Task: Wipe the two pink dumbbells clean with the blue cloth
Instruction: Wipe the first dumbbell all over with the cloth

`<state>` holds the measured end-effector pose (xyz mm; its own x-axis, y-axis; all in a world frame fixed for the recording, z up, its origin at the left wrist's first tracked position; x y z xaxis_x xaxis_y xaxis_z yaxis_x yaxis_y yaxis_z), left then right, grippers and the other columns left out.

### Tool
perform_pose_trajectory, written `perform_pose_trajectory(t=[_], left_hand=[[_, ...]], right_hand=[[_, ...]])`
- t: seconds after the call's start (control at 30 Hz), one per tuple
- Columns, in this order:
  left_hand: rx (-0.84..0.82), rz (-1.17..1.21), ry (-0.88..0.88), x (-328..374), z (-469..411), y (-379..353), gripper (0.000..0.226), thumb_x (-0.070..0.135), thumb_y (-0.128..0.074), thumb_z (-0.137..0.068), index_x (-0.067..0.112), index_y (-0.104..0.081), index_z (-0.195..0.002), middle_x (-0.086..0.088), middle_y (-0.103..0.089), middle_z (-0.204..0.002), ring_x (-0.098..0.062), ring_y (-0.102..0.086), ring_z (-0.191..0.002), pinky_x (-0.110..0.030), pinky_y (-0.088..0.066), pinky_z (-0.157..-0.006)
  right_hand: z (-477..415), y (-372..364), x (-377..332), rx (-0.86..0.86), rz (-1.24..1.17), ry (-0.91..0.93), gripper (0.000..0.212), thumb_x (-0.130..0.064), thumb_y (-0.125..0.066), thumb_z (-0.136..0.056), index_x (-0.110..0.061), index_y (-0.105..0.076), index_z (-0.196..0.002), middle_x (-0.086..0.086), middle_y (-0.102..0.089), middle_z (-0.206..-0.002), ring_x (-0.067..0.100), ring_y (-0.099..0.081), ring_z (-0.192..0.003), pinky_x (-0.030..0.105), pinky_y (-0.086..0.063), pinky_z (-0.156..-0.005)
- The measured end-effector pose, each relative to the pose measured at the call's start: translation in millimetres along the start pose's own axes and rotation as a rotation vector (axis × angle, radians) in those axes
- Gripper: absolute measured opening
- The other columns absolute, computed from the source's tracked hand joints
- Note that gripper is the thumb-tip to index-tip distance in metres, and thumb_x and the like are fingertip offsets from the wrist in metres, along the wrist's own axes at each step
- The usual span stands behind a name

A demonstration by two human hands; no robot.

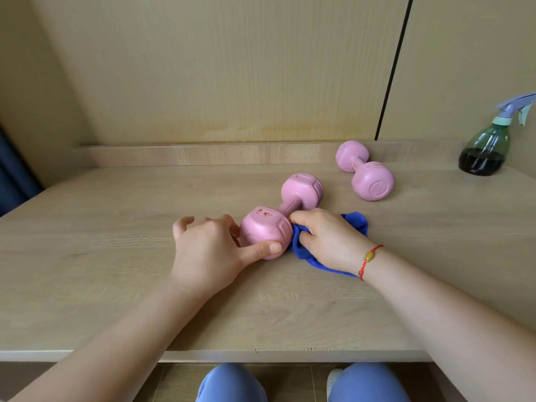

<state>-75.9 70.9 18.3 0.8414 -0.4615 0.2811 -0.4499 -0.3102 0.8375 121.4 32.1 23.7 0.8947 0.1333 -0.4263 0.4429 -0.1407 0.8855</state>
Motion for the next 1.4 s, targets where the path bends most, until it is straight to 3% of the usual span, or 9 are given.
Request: perform_pose_trajectory(t=[0.2,0.3,0.4,0.53,0.77,0.93,1.07,1.23,1.4], left_hand=[[0.000,0.142,-0.141,13,2,-5,0.066,0.093,-0.040,-0.060,0.031,-0.061,-0.070,0.018,-0.064,-0.065,0.001,-0.060,-0.077,-0.037,-0.019,-0.110],[0.003,0.145,-0.192,18,-2,-8,0.061,0.087,-0.041,-0.065,0.030,-0.063,-0.070,0.018,-0.064,-0.065,0.001,-0.059,-0.074,-0.040,-0.020,-0.112],[-0.043,0.146,-0.164,20,-12,-10,0.063,0.090,-0.043,-0.058,0.030,-0.062,-0.064,0.015,-0.064,-0.060,0.002,-0.060,-0.068,-0.038,-0.019,-0.112],[-0.094,0.182,-0.101,15,-21,-11,0.065,0.093,-0.046,-0.050,0.029,-0.058,-0.059,0.009,-0.064,-0.057,0.000,-0.059,-0.066,-0.035,-0.018,-0.109],[-0.137,0.201,-0.033,15,-33,-6,0.073,0.094,-0.057,-0.035,0.029,-0.051,-0.070,0.011,-0.062,-0.066,0.005,-0.053,-0.074,-0.030,-0.024,-0.096],[-0.253,0.361,-0.096,14,-42,-9,0.082,0.084,-0.064,-0.036,0.040,-0.052,-0.105,0.025,-0.056,-0.109,0.011,-0.041,-0.115,-0.026,-0.009,-0.112],[-0.353,0.569,-0.067,10,-44,-20,0.072,0.071,-0.080,-0.042,0.050,-0.059,-0.108,0.024,-0.061,-0.118,-0.015,-0.042,-0.129,-0.039,-0.031,-0.112],[-0.366,0.714,-0.029,16,-40,-21,0.058,0.064,-0.078,-0.044,0.044,-0.066,-0.097,0.027,-0.068,-0.103,0.007,-0.057,-0.102,-0.020,-0.038,-0.086],[-0.322,0.656,-0.038,14,-38,-23,0.058,0.069,-0.075,-0.049,0.053,-0.061,-0.103,0.031,-0.065,-0.107,-0.010,-0.051,-0.119,-0.042,-0.033,-0.111]], right_hand=[[-3,12,23,0.000,0.106,-0.006,0.021,-0.004,-0.042,-0.085,-0.017,-0.058,-0.090,0.012,-0.058,-0.090,0.037,-0.053,-0.088,0.044,-0.046,-0.080],[-3,14,26,0.062,0.072,0.034,0.025,-0.012,-0.034,-0.078,-0.033,-0.047,-0.076,0.006,-0.057,-0.080,0.035,-0.051,-0.084,0.043,-0.045,-0.074],[-3,13,27,0.093,0.037,0.108,0.033,-0.008,-0.032,-0.077,-0.038,-0.045,-0.076,-0.010,-0.048,-0.068,0.029,-0.046,-0.081,0.041,-0.041,-0.073],[-8,14,29,0.091,0.016,0.106,0.040,0.006,-0.039,-0.087,-0.022,-0.067,-0.095,-0.020,-0.039,-0.067,0.020,-0.038,-0.083,0.039,-0.037,-0.082],[-26,14,37,-0.002,-0.055,0.115,0.039,0.005,-0.044,-0.089,-0.022,-0.068,-0.105,-0.021,-0.055,-0.084,0.018,-0.052,-0.095,0.044,-0.042,-0.095],[-22,42,49,0.175,-0.310,-0.002,0.044,0.002,-0.055,-0.087,-0.031,-0.068,-0.113,-0.014,-0.072,-0.105,0.006,-0.064,-0.103,0.034,-0.048,-0.098],[-3,59,35,0.354,-0.526,0.110,0.042,0.005,-0.060,-0.085,-0.030,-0.064,-0.108,-0.012,-0.072,-0.095,0.006,-0.066,-0.092,0.024,-0.051,-0.087],[19,34,25,0.422,-0.234,0.381,0.030,-0.001,-0.067,-0.081,-0.015,-0.074,-0.106,-0.005,-0.067,-0.107,0.011,-0.062,-0.103,0.025,-0.046,-0.091],[20,28,27,0.463,-0.065,0.525,0.024,-0.021,-0.068,-0.089,-0.010,-0.075,-0.110,0.003,-0.067,-0.105,0.017,-0.057,-0.083,0.025,-0.044,-0.082]])
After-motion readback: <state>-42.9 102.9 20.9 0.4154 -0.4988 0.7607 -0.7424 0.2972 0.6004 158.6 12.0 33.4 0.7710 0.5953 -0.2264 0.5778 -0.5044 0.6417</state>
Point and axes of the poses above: each hand's wrist, its own z-axis away from the middle knuckle, its own y-axis out of the back of the hand, x = y × z, the point moved 3 cm from there along -z, towards the middle knuckle
